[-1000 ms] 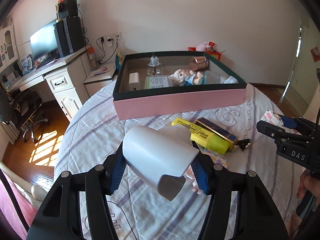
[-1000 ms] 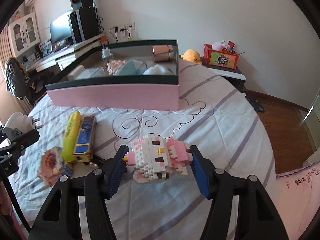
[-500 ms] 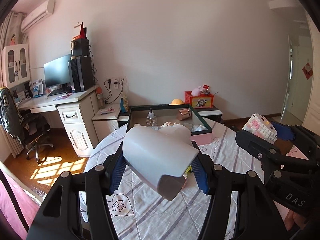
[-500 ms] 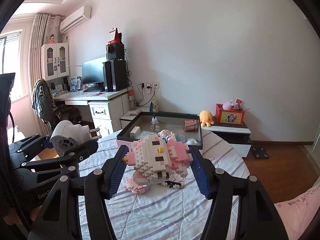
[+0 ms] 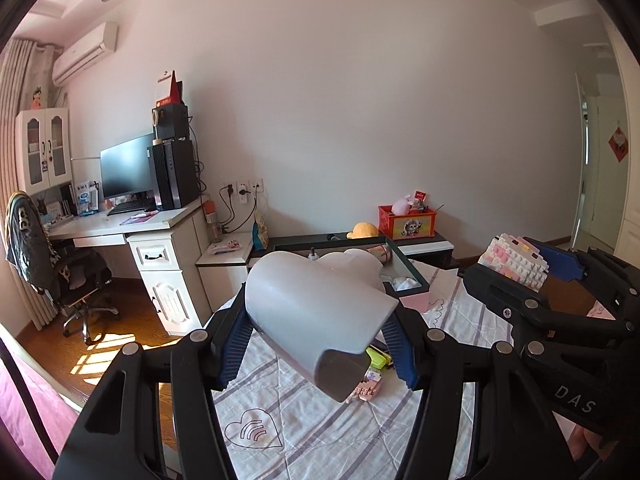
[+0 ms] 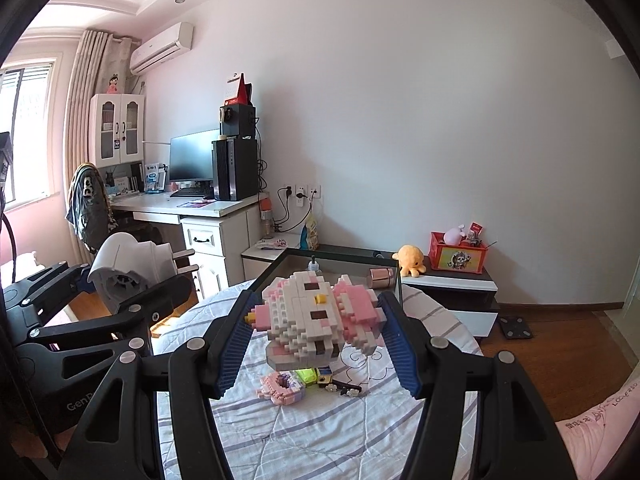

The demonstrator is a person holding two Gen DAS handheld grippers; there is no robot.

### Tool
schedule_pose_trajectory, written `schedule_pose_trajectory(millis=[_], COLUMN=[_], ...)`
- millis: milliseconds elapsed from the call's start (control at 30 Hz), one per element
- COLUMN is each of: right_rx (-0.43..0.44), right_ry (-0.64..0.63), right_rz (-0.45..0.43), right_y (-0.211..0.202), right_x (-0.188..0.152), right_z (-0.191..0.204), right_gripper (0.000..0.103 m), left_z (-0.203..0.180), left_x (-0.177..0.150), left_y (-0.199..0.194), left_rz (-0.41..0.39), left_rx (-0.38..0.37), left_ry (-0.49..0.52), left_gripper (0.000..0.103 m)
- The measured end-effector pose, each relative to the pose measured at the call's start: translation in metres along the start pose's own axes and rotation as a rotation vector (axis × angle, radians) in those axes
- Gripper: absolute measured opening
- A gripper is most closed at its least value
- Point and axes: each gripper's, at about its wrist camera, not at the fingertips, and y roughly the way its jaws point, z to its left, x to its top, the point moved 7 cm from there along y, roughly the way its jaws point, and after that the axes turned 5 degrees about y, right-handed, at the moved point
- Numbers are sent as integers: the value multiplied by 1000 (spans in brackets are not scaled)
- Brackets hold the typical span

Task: Organize rigid objects
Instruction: 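Carry the dryer attachment and the block figure toward the pink box with both grippers, then release the dryer attachment into the pink box with the left gripper while the right releases the block figure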

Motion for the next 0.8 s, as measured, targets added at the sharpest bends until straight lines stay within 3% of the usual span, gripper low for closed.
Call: schedule_pose_trajectory(millis=[267, 533, 667, 800], right_rx=[-3, 13, 20, 34], right_ry=[-22, -7, 14, 29], right_rz=[11, 120, 215, 310], right_y=[50, 168, 232, 281], right_x=[16, 23, 4, -22], right_z=[-12, -48, -65, -74], right_gripper=[63, 63, 63, 63], left_z=[-1, 0, -2, -2], left_x=[25, 16, -9, -32], left_y=[76, 224, 290, 329], left_rz=[4, 200, 319, 380], left_rx=[-8, -90, -106, -102], left_ry=[50, 23, 15, 8], left_gripper=[61, 61, 61, 61])
